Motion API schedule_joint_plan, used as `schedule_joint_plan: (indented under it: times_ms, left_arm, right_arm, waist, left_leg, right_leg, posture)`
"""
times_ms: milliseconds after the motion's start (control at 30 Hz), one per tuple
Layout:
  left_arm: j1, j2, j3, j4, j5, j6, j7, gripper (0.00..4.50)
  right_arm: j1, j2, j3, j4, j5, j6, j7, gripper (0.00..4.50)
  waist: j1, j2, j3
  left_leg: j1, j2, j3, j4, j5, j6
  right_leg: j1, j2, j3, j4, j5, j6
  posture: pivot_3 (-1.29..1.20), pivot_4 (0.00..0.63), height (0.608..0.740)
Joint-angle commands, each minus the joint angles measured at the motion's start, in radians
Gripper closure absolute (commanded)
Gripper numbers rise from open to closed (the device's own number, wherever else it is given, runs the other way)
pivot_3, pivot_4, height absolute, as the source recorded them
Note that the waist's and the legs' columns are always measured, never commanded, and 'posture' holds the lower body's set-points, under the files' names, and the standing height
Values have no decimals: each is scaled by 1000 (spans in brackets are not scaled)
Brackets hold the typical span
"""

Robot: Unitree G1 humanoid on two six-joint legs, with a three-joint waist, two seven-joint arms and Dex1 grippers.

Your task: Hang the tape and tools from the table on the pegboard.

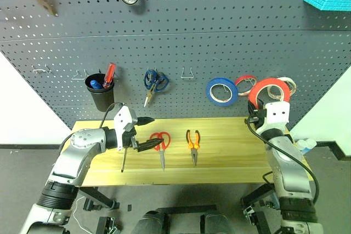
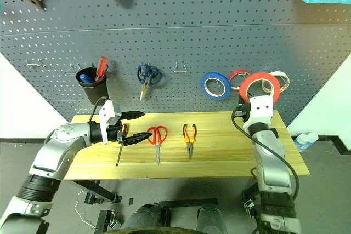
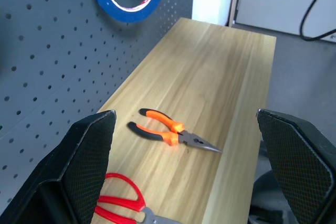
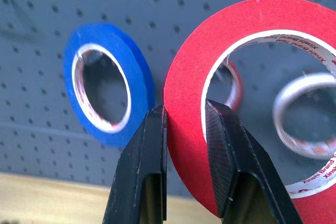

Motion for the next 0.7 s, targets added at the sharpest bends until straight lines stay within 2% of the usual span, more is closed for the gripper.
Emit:
schedule_joint_plan:
  times_ms: [33,700]
  left_arm:
    - [-18,-11,56,-39,-41,-30,7,0]
    - [-5,-65,53,-111,-114,-33,-7,0]
  right_arm:
    - [-68,2,12,53,-12,-49,1,3825]
    - [-225,1,44,308,-17,-170,38,3825]
  waist:
    - [-3,0,0]
    - [-20,0,-1]
  left_leg:
    - [0,0,0,0,0,0]
    - [0,0,0,1,0,-1]
  right_leg:
    - [0,0,0,0,0,0]
    - [0,0,0,3,0,0]
  posture:
    - [-65,0,681]
    - [-61,0,681]
